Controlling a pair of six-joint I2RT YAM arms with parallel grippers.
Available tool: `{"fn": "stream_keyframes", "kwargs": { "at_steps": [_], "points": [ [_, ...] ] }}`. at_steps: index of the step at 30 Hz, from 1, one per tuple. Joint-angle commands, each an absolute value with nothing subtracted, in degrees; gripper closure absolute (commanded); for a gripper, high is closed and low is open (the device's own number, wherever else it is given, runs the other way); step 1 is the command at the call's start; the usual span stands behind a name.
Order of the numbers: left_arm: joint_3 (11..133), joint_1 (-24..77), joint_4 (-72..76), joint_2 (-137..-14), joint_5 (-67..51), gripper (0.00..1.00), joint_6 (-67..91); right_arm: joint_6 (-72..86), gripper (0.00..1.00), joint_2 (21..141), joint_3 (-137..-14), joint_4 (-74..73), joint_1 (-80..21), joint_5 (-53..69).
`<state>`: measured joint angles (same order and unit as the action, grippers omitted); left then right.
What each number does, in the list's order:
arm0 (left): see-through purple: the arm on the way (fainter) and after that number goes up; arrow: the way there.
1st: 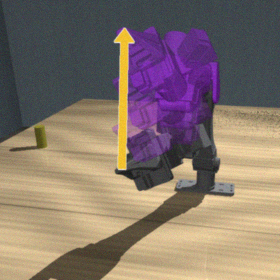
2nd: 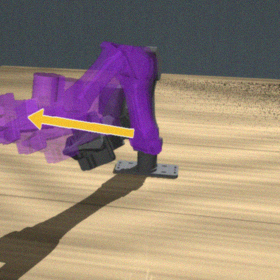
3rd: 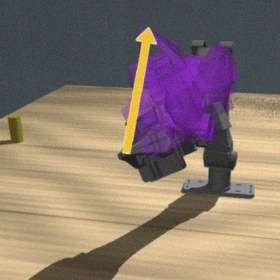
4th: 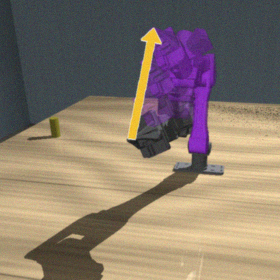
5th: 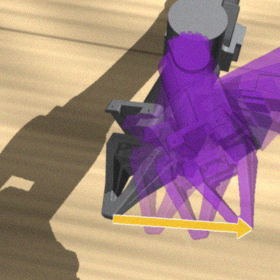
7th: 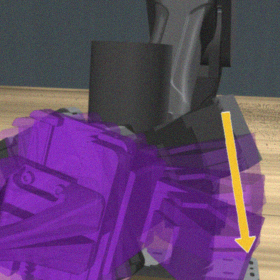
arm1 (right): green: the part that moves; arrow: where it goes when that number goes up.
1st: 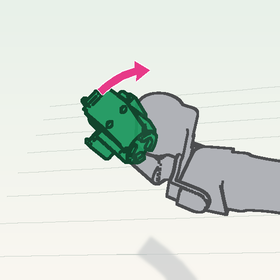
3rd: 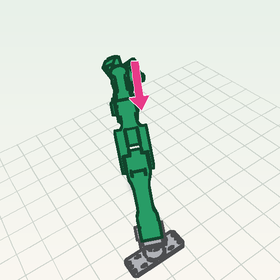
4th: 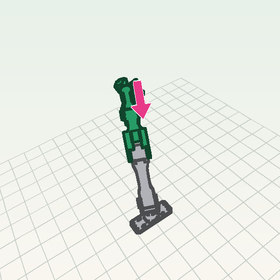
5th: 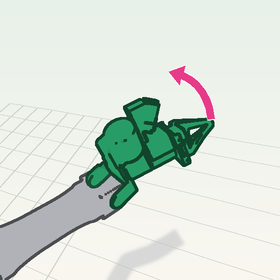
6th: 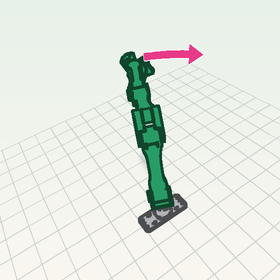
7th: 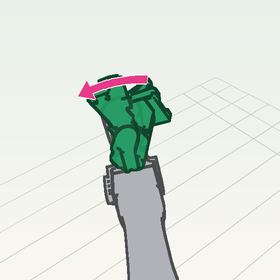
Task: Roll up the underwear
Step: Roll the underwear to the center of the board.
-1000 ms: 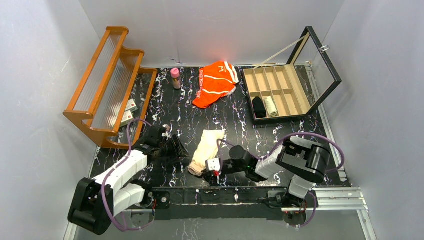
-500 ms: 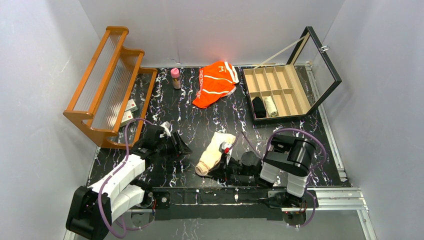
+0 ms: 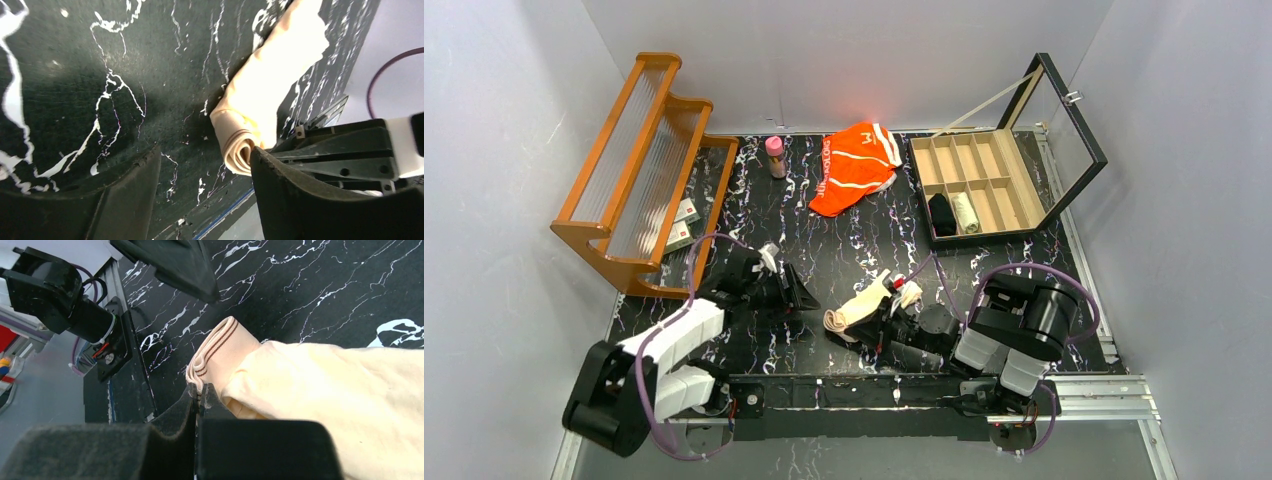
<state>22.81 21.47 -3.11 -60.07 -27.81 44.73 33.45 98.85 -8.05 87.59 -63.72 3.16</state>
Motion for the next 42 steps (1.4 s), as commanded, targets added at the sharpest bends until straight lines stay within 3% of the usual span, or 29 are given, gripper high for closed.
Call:
{"fn": "stream_keyframes", "kwargs": {
  "at_steps": [1,10,17,22,27,30,32,34,36,39,42],
  "points": [
    [22.9,24.6,1.3,-67.2,-31.2,0.36,45.9,29.5,0.99,98.0,-8.7,93.4,-63.5,4.5],
    [24.6,26.1,5.8,-74.6,-30.3,0.29,49.2,26.2,0.99,100.3,-7.8,95.4,-63.5,8.3],
    [25.2,28.7,6.1,-79.4,-33.1,0.34,49.4,24.2,0.99,99.5,-7.5,93.7,-63.5,8.5],
    [24.7,30.5,5.9,-82.9,-33.9,0.51,48.6,21.4,0.99,99.1,-7.8,92.1,-63.5,9.3],
    [26.3,31.7,4.9,-84.4,-33.1,0.56,47.3,18.9,0.99,98.1,-8.2,88.7,-63.5,10.1],
    [27.8,32.3,3.5,-85.7,-32.0,0.68,46.0,16.9,0.99,97.2,-8.1,87.2,-63.5,10.6],
    [28.4,32.4,2.7,-86.1,-31.3,0.83,45.1,15.2,0.97,95.9,-8.3,85.1,-63.5,11.2],
    [28.7,32.4,2.0,-85.6,-30.3,0.98,44.7,13.1,0.81,94.1,-9.4,81.4,-63.5,13.4],
    [28.7,32.4,0.8,-83.4,-27.5,1.0,44.9,9.7,0.6,91.5,-11.2,75.4,-63.5,16.8],
    [28.6,32.4,-3.8,-78.4,-20.1,1.0,45.9,3.5,0.44,86.9,-13.7,65.9,-63.5,21.1],
    [27.9,32.4,-8.2,-72.2,-12.1,1.0,47.8,-1.3,0.34,81.5,-15.4,57.9,-63.5,21.0]
  ]
}}
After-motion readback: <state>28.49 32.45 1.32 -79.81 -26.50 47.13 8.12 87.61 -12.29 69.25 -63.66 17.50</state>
